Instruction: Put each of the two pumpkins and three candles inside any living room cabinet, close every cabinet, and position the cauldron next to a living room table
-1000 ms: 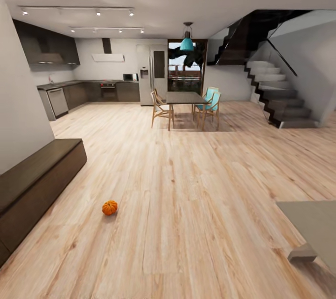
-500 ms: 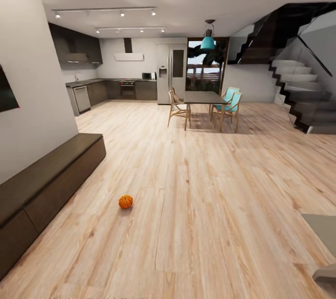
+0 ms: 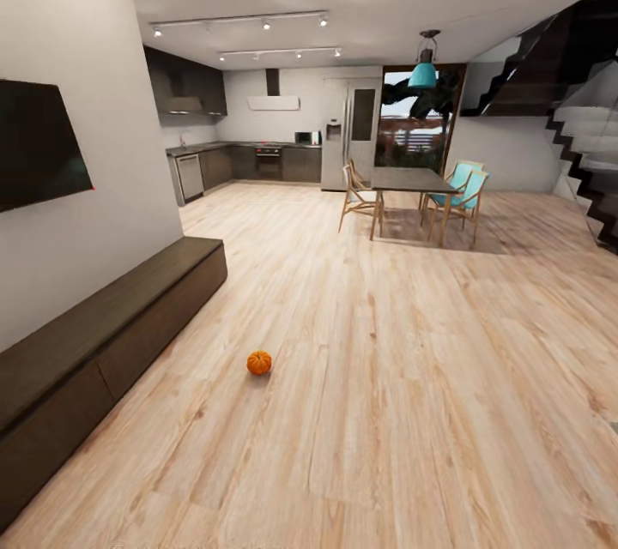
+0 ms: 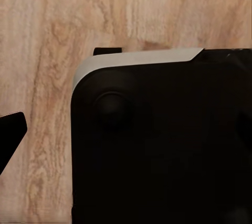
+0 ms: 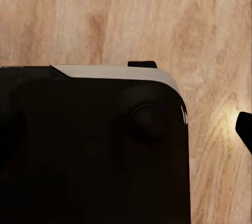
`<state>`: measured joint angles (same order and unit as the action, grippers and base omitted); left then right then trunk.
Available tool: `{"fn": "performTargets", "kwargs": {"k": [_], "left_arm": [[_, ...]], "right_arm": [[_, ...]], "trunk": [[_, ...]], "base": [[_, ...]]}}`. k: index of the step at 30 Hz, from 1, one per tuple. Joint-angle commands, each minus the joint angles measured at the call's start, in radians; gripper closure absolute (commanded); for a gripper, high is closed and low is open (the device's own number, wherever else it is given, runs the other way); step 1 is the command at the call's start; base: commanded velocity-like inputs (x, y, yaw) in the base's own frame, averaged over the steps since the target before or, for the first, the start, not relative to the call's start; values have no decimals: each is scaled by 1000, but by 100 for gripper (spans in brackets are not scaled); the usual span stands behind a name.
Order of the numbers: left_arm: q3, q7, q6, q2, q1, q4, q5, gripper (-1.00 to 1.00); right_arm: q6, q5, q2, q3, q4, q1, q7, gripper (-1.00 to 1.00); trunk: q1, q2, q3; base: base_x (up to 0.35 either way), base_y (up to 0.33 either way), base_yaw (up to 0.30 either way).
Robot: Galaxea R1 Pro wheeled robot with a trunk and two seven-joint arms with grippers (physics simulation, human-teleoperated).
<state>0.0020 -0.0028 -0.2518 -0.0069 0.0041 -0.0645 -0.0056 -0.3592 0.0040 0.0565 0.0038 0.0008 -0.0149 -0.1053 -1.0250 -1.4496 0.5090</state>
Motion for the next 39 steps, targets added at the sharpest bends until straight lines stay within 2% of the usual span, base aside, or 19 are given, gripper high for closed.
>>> {"fn": "performTargets", "kwargs": {"k": [1, 39], "left_arm": [[1, 0, -1, 0, 0, -1, -1, -100], [4, 9, 0, 2, 0, 0, 4, -100]], "right_arm": [[-3, 1, 0, 1, 1, 0, -4, -100], [-9, -11, -1, -5, 1, 0, -7, -100]], "trunk": [[0, 0, 1], [0, 0, 14]], "base": [[0, 0, 255], [0, 0, 255]]}}
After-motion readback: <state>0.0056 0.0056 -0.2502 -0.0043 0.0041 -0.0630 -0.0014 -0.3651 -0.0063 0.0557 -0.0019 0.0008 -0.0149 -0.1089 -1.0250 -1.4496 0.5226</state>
